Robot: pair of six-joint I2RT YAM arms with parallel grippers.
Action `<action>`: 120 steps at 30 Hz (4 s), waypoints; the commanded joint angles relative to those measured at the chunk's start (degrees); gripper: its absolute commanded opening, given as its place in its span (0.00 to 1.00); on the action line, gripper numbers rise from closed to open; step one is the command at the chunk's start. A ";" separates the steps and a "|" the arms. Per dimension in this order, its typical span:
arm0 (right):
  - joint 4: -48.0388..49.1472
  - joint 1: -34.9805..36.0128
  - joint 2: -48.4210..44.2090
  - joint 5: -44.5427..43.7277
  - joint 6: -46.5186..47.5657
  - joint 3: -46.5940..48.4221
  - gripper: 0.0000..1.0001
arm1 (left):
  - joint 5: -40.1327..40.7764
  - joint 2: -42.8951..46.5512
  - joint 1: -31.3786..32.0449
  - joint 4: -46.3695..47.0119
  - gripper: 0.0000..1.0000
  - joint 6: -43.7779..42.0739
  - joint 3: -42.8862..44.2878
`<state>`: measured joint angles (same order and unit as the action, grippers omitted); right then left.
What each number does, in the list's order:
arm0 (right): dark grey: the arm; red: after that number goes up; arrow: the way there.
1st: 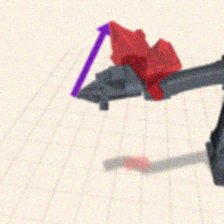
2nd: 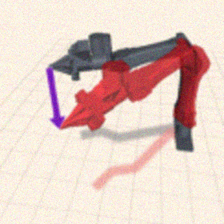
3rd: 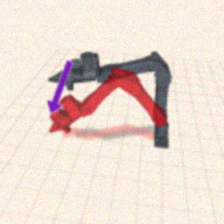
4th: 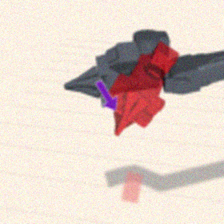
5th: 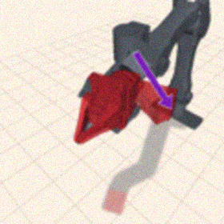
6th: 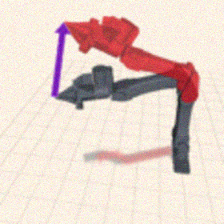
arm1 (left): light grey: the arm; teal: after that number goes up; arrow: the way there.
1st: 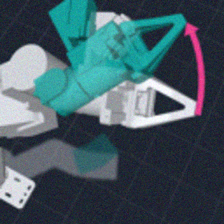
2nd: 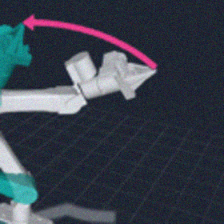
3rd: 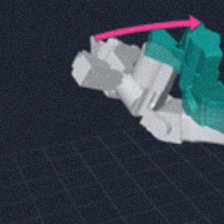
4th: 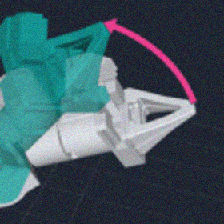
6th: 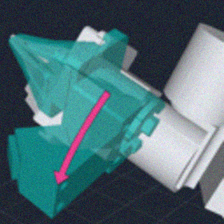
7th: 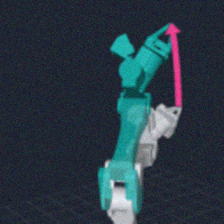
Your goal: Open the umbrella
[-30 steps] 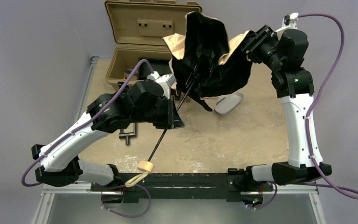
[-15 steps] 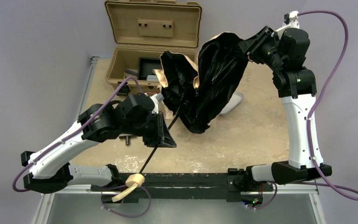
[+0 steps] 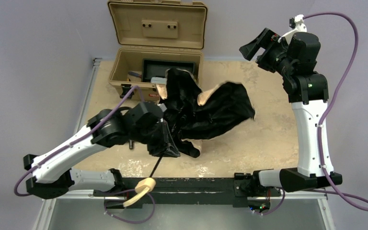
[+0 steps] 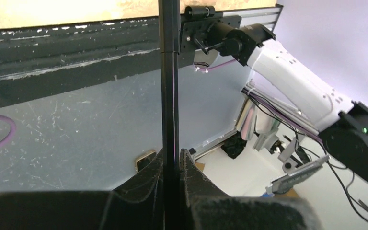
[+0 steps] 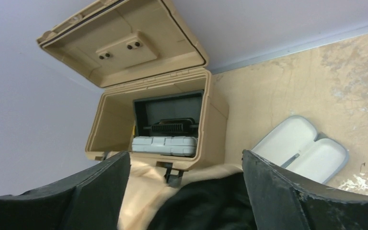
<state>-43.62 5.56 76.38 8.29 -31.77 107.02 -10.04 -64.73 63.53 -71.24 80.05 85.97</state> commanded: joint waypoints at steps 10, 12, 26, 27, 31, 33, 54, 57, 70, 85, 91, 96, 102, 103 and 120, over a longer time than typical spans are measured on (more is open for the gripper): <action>0.60 0.49 -12.52 15.89 -6.22 -8.87 0.74 | -0.83 -11.73 -0.99 11.00 0.00 -11.80 11.15; 3.19 1.24 -14.94 17.05 -8.63 -14.09 0.69 | -0.85 -12.46 -1.03 11.66 0.00 -12.46 11.90; 16.92 11.03 -16.81 13.86 -16.19 -33.31 0.68 | -1.75 -13.01 -0.84 14.80 0.00 -14.19 12.14; 18.11 12.21 -16.45 13.71 -16.74 -34.41 0.69 | -1.66 -12.77 -0.80 15.11 0.00 -14.36 11.85; 21.88 13.03 -15.45 13.36 -17.06 -38.26 0.68 | -1.79 -11.25 -0.77 17.02 0.00 -14.48 10.14; 22.78 13.14 -14.08 12.84 -16.22 -38.58 0.67 | -2.27 -10.45 -0.69 18.23 0.00 -14.61 9.11; 12.08 8.83 9.75 -1.14 -7.16 -3.40 0.00 | -1.67 -2.73 5.28 16.82 0.00 -10.68 -0.97; 11.72 7.65 10.54 -0.04 -6.40 -1.67 0.00 | -0.77 -0.68 5.73 17.51 0.00 -9.11 -3.18; 6.42 6.63 4.65 16.18 -0.43 -4.41 0.60 | 9.78 -0.07 4.08 17.14 0.00 -6.85 -0.12; 12.52 11.05 -14.10 21.44 -22.54 -22.59 0.74 | 9.05 0.45 0.12 27.80 0.00 -7.17 -2.10; 21.79 14.08 -20.60 17.38 -34.82 -31.62 0.73 | 8.12 0.55 -0.66 31.04 0.00 -7.61 -2.73; 28.19 17.47 -26.05 10.35 -44.82 -37.92 0.72 | 7.14 -0.07 -1.12 34.18 0.00 -7.39 -2.99; 31.16 24.63 -26.55 0.52 -48.92 -40.59 0.67 | 6.56 -1.07 -1.21 35.89 0.00 -7.10 -2.55; 32.43 25.49 -26.77 -0.72 -49.59 -41.72 0.65 | 6.39 -1.22 -1.21 35.80 0.00 -7.10 -2.37; 37.27 30.63 -23.36 -8.62 -49.90 -44.42 0.42 | 4.94 -0.93 -1.43 40.13 0.00 -3.26 -2.04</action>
<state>-8.36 35.68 53.10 2.42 -81.45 61.41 -5.63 -66.98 62.63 -39.72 77.30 82.26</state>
